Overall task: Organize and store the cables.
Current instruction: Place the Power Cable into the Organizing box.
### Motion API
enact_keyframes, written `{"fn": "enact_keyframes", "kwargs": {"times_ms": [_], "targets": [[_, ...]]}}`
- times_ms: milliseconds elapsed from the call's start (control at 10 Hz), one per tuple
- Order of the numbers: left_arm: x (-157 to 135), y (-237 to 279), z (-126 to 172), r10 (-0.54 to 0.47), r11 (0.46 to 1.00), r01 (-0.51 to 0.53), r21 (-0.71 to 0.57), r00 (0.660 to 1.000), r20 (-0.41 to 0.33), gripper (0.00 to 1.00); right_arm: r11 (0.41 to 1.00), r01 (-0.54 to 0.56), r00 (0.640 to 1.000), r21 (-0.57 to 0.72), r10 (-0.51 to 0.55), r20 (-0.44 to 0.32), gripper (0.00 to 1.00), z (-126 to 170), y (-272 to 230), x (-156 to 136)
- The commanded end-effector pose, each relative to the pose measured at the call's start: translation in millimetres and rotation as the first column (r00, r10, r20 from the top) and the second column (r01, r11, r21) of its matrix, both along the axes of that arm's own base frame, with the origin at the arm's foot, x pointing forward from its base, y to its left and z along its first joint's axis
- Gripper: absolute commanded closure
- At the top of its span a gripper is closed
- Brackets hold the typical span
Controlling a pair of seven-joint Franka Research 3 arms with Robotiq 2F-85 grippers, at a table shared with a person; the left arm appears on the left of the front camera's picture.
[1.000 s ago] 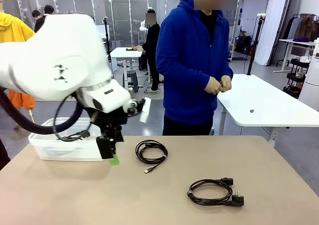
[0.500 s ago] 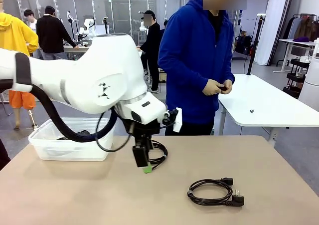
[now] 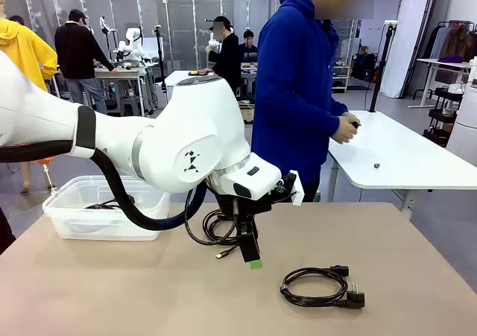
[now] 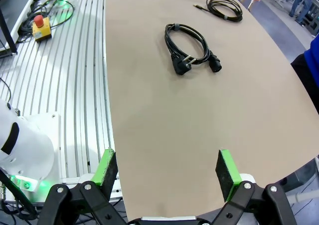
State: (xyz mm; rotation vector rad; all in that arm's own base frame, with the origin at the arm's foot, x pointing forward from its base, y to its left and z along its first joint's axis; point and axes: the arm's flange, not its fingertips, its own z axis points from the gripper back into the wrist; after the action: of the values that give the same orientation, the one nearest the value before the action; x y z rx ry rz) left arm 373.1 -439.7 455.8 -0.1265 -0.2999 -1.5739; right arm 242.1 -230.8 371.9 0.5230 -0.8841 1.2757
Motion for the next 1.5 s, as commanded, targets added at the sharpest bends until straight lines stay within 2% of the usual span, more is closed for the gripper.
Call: {"fn": "enact_keyframes", "kwargs": {"times_ms": [0, 600, 700, 800, 900, 1100, 1400], "targets": [[1, 9, 4, 0.004, 1.0, -0.004, 0.025, 1.0, 0.004, 0.02, 1.0, 0.026, 1.0, 0.004, -0.026, -0.016, 0.0, 2, 4, 1], [4, 4, 1, 0.008, 1.0, -0.008, 0.004, 1.0, 0.002, 0.02, 1.0, 0.026, 1.0, 0.004, -0.026, -0.016, 0.0, 2, 4, 1], [10, -37, -11, 0.012, 1.0, -0.012, 0.02, 1.0, 0.023, 0.02, 1.0, 0.026, 1.0, 0.004, -0.026, -0.016, 0.0, 2, 4, 1], [14, -55, -18, 0.049, 0.995, -0.054, 0.089, 0.997, 0.064, 0.02, 1.0, 0.026, 1.0, 0.004, -0.026, -0.016, 0.0, 2, 4, 1], [16, -54, -15, 0.034, 0.999, -0.035, 0.032, 0.999, 0.039, 0.02, 1.0, 0.026, 1.0, 0.004, -0.026, -0.016, 0.0, 2, 4, 1], [21, -64, -18, 0.053, 0.994, -0.057, 0.089, 0.997, 0.048, 0.02, 1.0, 0.026, 1.0, 0.004, -0.026, -0.016, 0.0, 2, 4, 1], [21, -73, -25, 0.033, 0.995, -0.036, 0.097, 0.999, 0.029, 0.02, 1.0, 0.026, 1.0, 0.004, -0.026, -0.016, 0.0, 2, 4, 1]]}}
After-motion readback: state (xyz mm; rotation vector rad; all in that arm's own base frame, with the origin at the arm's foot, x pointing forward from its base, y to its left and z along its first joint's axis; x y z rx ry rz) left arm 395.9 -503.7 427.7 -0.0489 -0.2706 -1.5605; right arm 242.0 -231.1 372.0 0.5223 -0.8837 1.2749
